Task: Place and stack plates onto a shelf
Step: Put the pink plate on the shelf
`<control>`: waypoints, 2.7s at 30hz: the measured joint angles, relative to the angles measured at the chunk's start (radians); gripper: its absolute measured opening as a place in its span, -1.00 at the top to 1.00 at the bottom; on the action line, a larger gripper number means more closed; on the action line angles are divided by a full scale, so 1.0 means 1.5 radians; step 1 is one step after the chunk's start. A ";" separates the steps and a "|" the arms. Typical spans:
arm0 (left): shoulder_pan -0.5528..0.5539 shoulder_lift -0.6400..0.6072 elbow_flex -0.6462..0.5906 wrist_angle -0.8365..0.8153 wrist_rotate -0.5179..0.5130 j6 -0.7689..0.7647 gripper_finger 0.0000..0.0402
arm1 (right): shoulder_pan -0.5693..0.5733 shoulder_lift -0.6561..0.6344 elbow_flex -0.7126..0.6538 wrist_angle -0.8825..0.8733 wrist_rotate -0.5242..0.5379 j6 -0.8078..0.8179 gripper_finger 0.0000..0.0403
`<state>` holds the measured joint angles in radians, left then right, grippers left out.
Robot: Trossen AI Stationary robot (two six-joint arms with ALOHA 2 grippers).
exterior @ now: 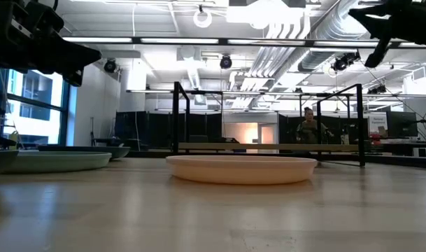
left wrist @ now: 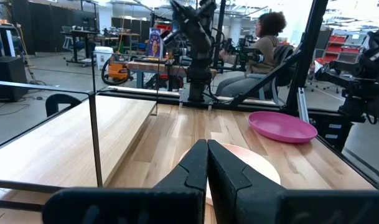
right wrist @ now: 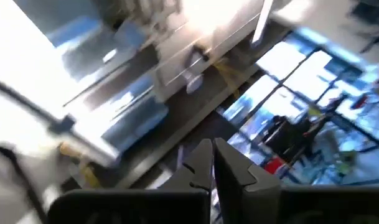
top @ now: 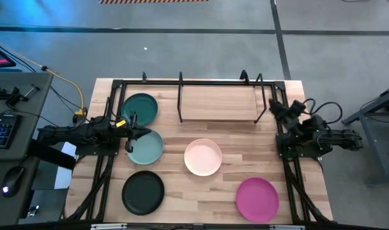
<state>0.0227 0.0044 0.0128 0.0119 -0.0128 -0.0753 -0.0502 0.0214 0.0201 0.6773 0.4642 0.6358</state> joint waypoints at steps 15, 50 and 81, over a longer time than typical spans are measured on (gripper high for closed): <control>0.000 0.000 0.000 0.000 0.000 0.000 1.00 | 0.001 0.368 0.390 -0.477 -0.258 0.072 0.71; 0.000 0.000 0.000 0.000 0.001 0.000 1.00 | 0.525 0.782 0.369 -0.859 -0.376 0.333 -0.10; 0.000 0.000 0.000 0.000 0.001 0.000 1.00 | 0.489 0.793 0.368 -0.815 -0.398 0.359 1.00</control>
<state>0.0231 0.0044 0.0128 0.0116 -0.0116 -0.0753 0.6837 1.2108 0.5728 -0.5459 -0.1329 1.1740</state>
